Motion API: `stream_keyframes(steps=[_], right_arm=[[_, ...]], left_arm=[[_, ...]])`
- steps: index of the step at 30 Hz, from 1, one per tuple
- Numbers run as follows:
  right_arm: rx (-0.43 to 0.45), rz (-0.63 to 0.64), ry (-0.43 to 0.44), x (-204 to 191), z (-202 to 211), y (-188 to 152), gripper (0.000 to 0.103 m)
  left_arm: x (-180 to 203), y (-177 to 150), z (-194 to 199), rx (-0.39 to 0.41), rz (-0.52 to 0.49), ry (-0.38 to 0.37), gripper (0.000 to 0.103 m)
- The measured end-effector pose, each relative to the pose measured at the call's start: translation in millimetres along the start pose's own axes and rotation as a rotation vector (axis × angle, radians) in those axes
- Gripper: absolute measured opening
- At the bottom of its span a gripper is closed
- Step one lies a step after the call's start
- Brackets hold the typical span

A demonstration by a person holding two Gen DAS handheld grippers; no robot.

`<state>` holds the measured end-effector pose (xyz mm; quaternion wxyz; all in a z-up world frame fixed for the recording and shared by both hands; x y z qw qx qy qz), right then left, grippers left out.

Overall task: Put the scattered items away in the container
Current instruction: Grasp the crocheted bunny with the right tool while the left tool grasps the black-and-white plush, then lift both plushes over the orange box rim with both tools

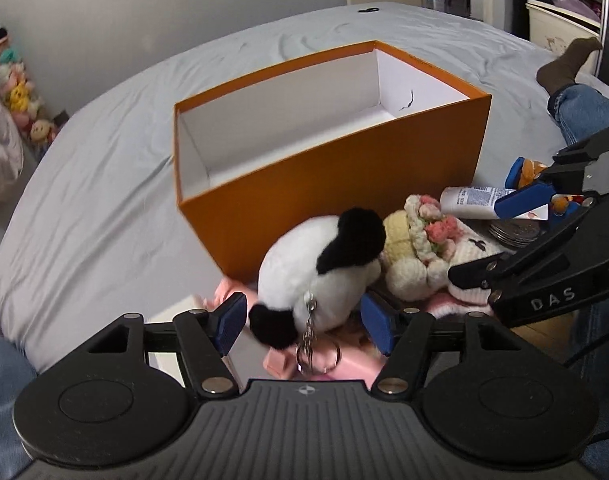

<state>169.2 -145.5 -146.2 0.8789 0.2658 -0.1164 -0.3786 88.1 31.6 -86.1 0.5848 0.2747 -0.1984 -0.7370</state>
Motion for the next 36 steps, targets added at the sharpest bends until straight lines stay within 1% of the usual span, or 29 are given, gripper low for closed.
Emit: stream_keyframes(steps=[4,7,11,13,17,21,23,26,28,32,36], right_arm=[[-0.037,0.003,0.024,2,-15,3,0.076],[-0.058,0.003,0.044,0,-25,6,0.078],[-0.095,0.018,0.040,0,-38,4,0.078],[-0.113,0.011,0.043,1,-44,2,0.078],[-0.126,-0.001,0.056,3,-50,-1,0.074],[-0.128,-0.008,0.060,3,-49,-1,0.064],[-0.127,-0.008,0.059,3,-48,-1,0.061],[-0.123,-0.014,0.056,5,-43,-1,0.058],[-0.117,-0.022,0.057,6,-38,-1,0.057],[-0.088,-0.038,0.065,9,-20,0,0.057],[-0.033,-0.046,0.069,15,4,9,0.056]], left_arm=[[1,7,-15,-0.007,-0.046,0.010,0.074],[3,10,-23,-0.012,-0.072,0.007,0.075],[3,11,-34,-0.030,-0.073,-0.020,0.077],[3,10,-40,-0.036,-0.075,-0.016,0.079],[2,9,-44,-0.034,-0.048,-0.016,0.080],[1,8,-43,-0.020,-0.024,-0.015,0.073],[-1,8,-41,-0.019,-0.003,-0.018,0.071],[-5,9,-36,-0.017,0.060,-0.039,0.069],[-7,8,-29,-0.005,0.087,-0.040,0.068],[-9,9,-6,0.052,0.105,-0.037,0.068],[-14,14,20,0.108,0.132,-0.025,0.068]])
Point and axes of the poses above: each gripper's, at about its wrist camera, not at the fingertips, and z roughly against the way its jaws point, x to its right, y to its top, the point moved 4 cm from there along -z, roughly the way its jaws point, and after that the axes turned 2 degrees about z, right-handed, at the moved point
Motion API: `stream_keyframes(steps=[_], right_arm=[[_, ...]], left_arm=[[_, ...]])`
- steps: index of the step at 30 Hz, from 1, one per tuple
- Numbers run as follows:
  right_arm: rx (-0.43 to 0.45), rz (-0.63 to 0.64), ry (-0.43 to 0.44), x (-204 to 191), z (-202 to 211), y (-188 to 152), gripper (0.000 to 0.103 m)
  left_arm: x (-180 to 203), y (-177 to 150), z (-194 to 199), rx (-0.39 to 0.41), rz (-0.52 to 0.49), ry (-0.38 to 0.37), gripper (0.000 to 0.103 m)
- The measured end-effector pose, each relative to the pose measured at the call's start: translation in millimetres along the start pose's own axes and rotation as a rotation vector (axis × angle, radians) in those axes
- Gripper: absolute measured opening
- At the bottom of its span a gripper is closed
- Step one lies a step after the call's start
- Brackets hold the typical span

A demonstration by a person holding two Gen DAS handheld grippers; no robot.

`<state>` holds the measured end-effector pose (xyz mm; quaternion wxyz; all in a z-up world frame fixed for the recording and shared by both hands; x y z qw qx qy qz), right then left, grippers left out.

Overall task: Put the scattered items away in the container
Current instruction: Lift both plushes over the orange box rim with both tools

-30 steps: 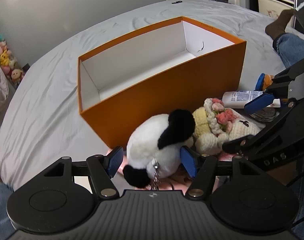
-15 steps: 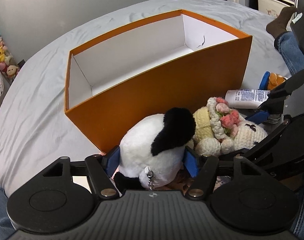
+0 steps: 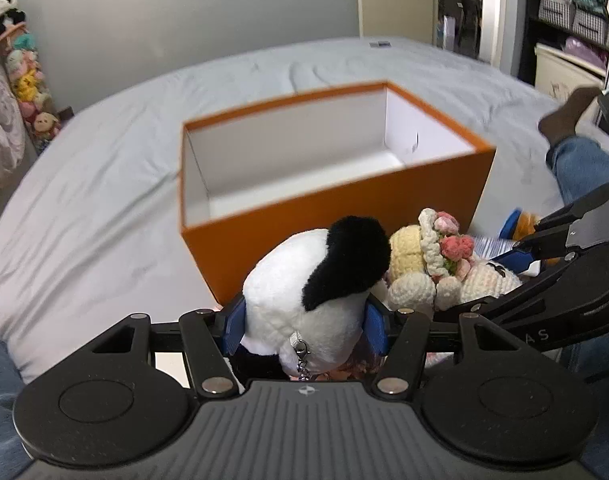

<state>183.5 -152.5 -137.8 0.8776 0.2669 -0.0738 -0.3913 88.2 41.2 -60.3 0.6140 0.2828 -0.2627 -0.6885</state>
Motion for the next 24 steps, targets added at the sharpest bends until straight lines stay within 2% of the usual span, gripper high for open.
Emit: stream_keyframes(steps=[7,11,16,20,24], right_arm=[[0.146,0.002,0.006,-3,47,17,0.056],[0.268,0.015,-0.006,-16,71,40,0.056],[0.407,-0.029,-0.002,-13,90,75,0.056],[0.468,-0.075,-0.014,-8,83,97,0.056],[0.472,-0.096,-0.037,-6,65,114,0.056]], left_arm=[[-8,29,41,0.139,0.035,0.023,0.068],[-18,54,58,0.247,0.056,0.050,0.068],[-29,84,60,0.351,0.107,0.079,0.069],[-38,99,43,0.378,0.158,0.104,0.069],[-55,109,18,0.320,0.233,0.132,0.069]])
Point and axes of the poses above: each gripper's, at about its wrist camera, not at the fingertips, and z roughly against the way its jaws point, x to its right, y to its top, the point moved 4 cm from there along -z, roughly the way its jaws point, and after that the axes turned 2 degrees about z, right-handed, at the moved point
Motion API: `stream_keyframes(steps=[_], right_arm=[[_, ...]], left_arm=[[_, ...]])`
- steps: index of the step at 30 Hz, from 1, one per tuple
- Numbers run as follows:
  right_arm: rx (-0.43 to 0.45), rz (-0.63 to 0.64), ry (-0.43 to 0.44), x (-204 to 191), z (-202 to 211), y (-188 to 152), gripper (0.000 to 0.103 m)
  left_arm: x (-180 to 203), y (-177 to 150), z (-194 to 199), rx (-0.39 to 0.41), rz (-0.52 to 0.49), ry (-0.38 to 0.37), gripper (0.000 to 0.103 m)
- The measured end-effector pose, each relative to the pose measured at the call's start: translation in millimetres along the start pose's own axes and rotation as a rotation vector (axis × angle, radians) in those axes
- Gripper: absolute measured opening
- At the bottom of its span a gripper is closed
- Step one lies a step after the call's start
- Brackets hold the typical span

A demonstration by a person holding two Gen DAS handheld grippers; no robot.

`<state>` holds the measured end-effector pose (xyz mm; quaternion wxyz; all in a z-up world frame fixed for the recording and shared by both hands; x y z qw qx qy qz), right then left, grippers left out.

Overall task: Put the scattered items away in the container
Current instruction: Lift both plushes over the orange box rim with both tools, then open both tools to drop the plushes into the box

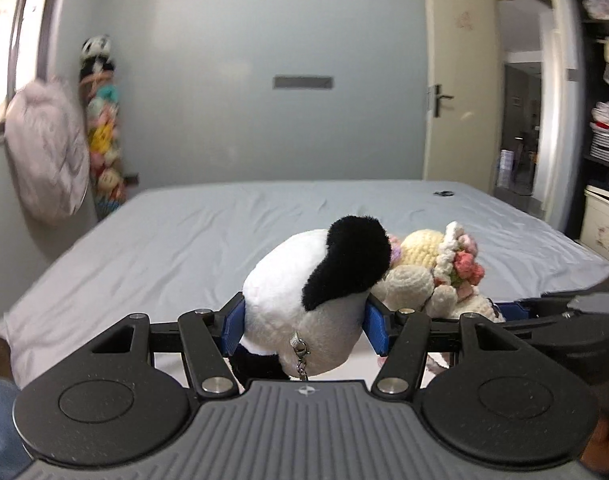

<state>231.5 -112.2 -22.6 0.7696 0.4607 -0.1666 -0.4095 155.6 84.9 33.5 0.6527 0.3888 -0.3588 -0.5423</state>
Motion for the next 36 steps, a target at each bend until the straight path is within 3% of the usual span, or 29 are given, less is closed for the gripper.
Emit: stream_keyframes(steps=[5,9,15,28,36], right_arm=[[-0.096,-0.032,-0.012,5,-43,-2,0.056],[-0.180,-0.105,0.003,18,-70,-10,0.056],[-0.263,-0.155,0.015,20,-92,-27,0.057],[-0.376,-0.188,-0.027,34,-98,-49,0.059],[-0.383,-0.151,-0.055,34,-95,-54,0.062]], left_arm=[[-14,-14,-39,-0.137,0.045,0.060,0.070],[-21,-26,-58,-0.187,0.041,0.075,0.070],[-22,-36,-61,-0.210,0.005,0.093,0.072],[6,-58,-73,-0.224,-0.118,0.125,0.075],[1,-64,-77,-0.274,-0.091,0.106,0.077]])
Point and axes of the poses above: each gripper's, at about its wrist camera, not at the fingertips, and z roughly against the way its jaws point, x to its right, y to its top, the point moved 4 cm from there along -z, roughly the way its jaws point, and after that the axes turned 2 degrees about z, right-handed, at the moved point
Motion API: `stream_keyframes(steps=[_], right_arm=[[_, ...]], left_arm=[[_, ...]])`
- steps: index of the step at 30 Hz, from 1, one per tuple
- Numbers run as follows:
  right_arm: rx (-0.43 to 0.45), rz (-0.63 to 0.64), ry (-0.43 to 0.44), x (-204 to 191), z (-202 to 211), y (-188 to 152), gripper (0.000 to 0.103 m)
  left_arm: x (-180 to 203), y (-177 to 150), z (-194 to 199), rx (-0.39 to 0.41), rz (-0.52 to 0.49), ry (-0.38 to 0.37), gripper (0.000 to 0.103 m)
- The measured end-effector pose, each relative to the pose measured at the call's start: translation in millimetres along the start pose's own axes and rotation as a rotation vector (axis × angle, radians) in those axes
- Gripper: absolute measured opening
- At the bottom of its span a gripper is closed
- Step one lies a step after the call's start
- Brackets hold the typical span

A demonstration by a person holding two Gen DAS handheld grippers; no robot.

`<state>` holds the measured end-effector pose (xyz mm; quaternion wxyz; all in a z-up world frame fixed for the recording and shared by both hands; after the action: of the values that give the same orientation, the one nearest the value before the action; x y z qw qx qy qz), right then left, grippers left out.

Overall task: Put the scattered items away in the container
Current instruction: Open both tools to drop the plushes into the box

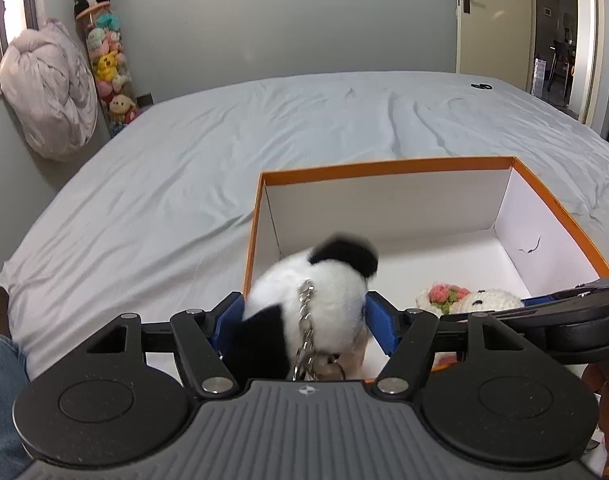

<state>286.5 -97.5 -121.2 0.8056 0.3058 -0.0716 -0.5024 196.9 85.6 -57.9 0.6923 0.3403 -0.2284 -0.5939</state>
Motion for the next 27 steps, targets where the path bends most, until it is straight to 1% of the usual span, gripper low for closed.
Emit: stream_keyframes(steps=[4,13,18,21,27], right_arm=[[0.000,0.017,-0.003,-4,-1,1,0.063],[0.021,0.036,-0.007,-9,9,1,0.065],[0.068,0.057,-0.012,-12,20,2,0.066],[0.101,0.064,-0.004,-14,28,4,0.069],[0.167,0.074,0.019,-17,50,6,0.071]], left_arm=[[0,-1,1,0.000,-0.012,0.019,0.077],[-5,-2,5,-0.017,0.036,0.005,0.077],[-10,-1,11,-0.011,0.071,-0.017,0.077],[-16,1,18,0.006,0.105,-0.036,0.077],[-22,3,30,0.014,0.147,-0.070,0.077]])
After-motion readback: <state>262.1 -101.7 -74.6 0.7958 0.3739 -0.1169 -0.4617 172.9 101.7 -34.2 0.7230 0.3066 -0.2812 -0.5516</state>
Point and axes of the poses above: each gripper's, at about its wrist camera, not at the fingertips, and z roughly against the way its jaws point, x to its right, y to its top, the point moved 4 cm from there along -z, roughly the way its jaws point, and after that the axes turned 2 degrees about z, right-handed, at the moved point
